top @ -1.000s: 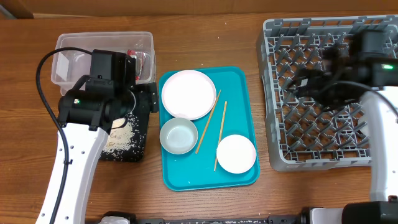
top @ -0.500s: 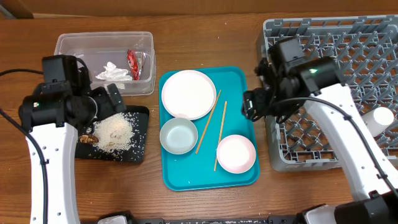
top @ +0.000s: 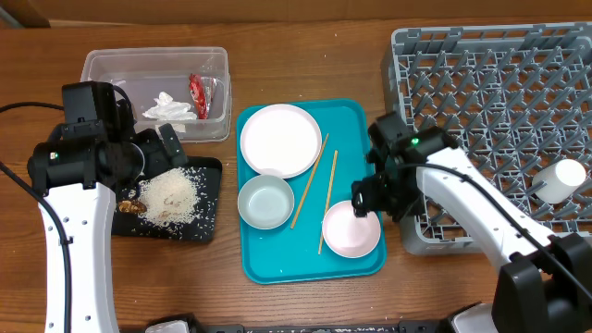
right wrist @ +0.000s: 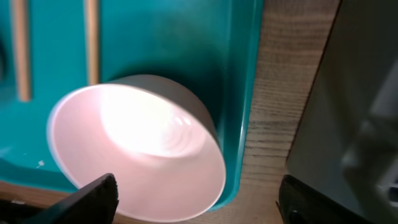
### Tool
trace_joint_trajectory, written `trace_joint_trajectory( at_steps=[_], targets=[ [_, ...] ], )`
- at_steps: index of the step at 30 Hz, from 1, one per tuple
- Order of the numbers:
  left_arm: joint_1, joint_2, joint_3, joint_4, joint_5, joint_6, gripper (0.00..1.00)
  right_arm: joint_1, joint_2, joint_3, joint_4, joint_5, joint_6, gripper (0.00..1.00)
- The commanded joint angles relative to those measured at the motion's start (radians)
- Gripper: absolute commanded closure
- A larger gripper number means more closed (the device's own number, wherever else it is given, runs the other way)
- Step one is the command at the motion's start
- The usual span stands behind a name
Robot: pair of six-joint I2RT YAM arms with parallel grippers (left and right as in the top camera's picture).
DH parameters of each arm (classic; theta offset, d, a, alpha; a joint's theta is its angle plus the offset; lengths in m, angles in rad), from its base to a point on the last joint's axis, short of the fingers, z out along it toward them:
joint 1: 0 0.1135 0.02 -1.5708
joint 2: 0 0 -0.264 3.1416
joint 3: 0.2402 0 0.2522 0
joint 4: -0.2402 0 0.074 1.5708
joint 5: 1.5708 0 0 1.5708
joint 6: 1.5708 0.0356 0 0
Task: Sort waste into correct bins and load items into the dishwasher
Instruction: 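Reach the right gripper to the pink bowl and grasp its rim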
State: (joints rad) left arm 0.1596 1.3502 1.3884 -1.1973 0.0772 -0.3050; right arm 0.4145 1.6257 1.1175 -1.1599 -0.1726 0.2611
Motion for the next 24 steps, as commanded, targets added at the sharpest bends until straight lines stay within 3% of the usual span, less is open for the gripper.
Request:
trace_joint_trajectory(
  at_steps=[1,11,24],
  targets=[
    [0.004,0.001,0.014,0.001,-0.003,-0.006,0.0,0.006,0.002,-0.06,0.042,0.018,0.029,0.18],
    [0.004,0.002,0.014,0.001,-0.002,-0.006,0.0,0.006,0.002,-0.168,0.138,0.042,0.058,0.39],
    [0.004,0.002,0.014,0.001,-0.003,-0.006,0.0,0.006,0.003,-0.176,0.18,0.041,0.058,0.63]
  ],
)
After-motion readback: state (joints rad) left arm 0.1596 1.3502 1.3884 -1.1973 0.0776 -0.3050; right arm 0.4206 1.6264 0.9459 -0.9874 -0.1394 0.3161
